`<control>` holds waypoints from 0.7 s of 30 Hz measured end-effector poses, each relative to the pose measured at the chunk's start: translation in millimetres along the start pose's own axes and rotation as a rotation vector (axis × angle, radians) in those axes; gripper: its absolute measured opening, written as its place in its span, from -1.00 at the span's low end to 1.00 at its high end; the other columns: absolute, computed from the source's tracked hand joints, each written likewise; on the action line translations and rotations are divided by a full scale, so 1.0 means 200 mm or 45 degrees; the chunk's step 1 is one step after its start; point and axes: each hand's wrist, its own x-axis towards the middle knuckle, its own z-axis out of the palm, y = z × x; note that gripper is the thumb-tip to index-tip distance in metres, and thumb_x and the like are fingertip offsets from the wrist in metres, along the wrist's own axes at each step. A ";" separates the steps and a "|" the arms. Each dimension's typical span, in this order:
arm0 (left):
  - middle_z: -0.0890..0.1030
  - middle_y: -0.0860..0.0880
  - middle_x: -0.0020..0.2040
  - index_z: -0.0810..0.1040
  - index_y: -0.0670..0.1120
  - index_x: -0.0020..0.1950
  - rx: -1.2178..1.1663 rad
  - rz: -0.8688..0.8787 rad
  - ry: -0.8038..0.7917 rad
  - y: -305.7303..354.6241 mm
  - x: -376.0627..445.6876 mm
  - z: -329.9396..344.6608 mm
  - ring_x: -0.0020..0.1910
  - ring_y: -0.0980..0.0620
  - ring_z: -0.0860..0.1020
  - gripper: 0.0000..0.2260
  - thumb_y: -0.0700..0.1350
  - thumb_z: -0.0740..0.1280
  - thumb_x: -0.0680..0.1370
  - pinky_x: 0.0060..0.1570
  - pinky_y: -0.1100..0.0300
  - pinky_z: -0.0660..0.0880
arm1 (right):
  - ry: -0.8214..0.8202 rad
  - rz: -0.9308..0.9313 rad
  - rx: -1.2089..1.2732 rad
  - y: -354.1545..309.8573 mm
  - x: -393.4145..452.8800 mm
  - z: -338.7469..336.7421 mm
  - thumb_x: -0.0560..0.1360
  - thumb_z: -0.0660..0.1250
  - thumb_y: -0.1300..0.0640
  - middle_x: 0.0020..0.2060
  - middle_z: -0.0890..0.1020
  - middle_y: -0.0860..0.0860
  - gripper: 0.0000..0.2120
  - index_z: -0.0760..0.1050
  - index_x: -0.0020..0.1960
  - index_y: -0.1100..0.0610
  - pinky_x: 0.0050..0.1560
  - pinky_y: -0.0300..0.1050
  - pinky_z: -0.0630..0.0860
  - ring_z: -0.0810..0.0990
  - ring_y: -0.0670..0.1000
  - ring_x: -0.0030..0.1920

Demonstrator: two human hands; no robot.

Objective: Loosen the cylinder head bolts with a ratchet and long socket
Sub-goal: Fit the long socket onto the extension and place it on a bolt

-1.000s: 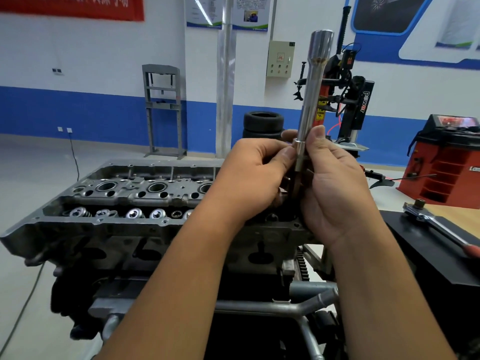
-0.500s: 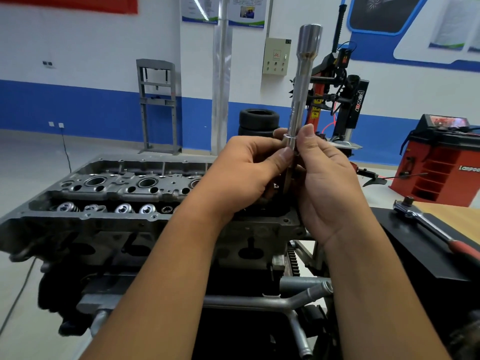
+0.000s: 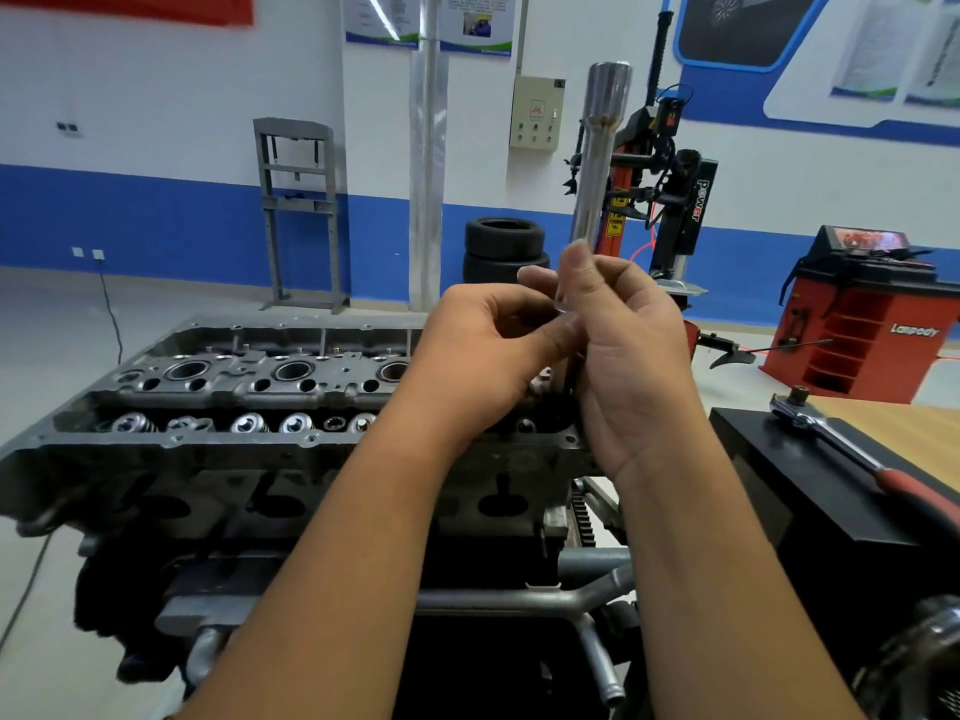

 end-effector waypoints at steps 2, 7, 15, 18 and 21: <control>0.76 -0.01 -0.12 0.75 -0.09 0.08 0.085 0.030 -0.013 -0.01 0.01 0.01 -0.20 0.14 0.71 -0.89 -0.12 0.43 0.64 -0.20 0.25 0.61 | 0.025 -0.027 -0.018 0.01 0.00 0.00 0.38 0.48 -0.08 -0.01 0.75 0.16 -0.69 0.59 -0.04 0.13 0.11 0.22 0.67 0.73 0.15 0.00; 0.63 0.09 -0.30 0.70 -0.08 0.08 0.064 0.006 -0.090 -0.02 0.01 0.01 -0.45 0.20 0.53 -0.85 -0.12 0.33 0.70 -0.41 0.34 0.44 | 0.013 0.061 0.052 0.01 0.01 -0.01 0.64 0.32 -0.07 -0.06 0.73 0.12 -0.66 0.68 -0.09 0.16 -0.01 0.09 0.69 0.73 0.08 -0.07; 0.68 -0.06 -0.25 0.70 -0.13 0.07 0.178 0.056 -0.051 -0.03 0.01 0.01 -0.40 0.06 0.57 -0.85 -0.10 0.36 0.69 -0.36 0.17 0.51 | 0.063 -0.011 -0.076 0.02 0.00 0.02 0.46 0.40 -0.18 -0.04 0.74 0.14 -0.63 0.64 -0.08 0.15 -0.06 0.10 0.68 0.73 0.13 -0.02; 0.57 -0.08 -0.30 0.64 -0.20 0.07 0.097 -0.008 -0.087 0.00 0.01 0.01 -0.47 0.08 0.50 -0.84 -0.16 0.30 0.72 -0.45 0.21 0.46 | 0.052 0.025 -0.120 0.02 0.01 0.01 0.60 0.32 -0.17 -0.07 0.74 0.11 -0.63 0.68 -0.07 0.12 -0.17 0.11 0.68 0.74 0.14 -0.04; 0.72 -0.01 -0.17 0.70 -0.11 0.08 0.116 0.012 -0.040 0.00 0.01 0.01 -0.25 0.03 0.68 -0.92 -0.17 0.41 0.65 -0.20 0.05 0.66 | 0.068 -0.001 -0.079 0.00 0.01 0.03 0.43 0.49 -0.15 -0.05 0.75 0.15 -0.61 0.57 0.03 0.15 0.01 0.21 0.70 0.75 0.15 -0.07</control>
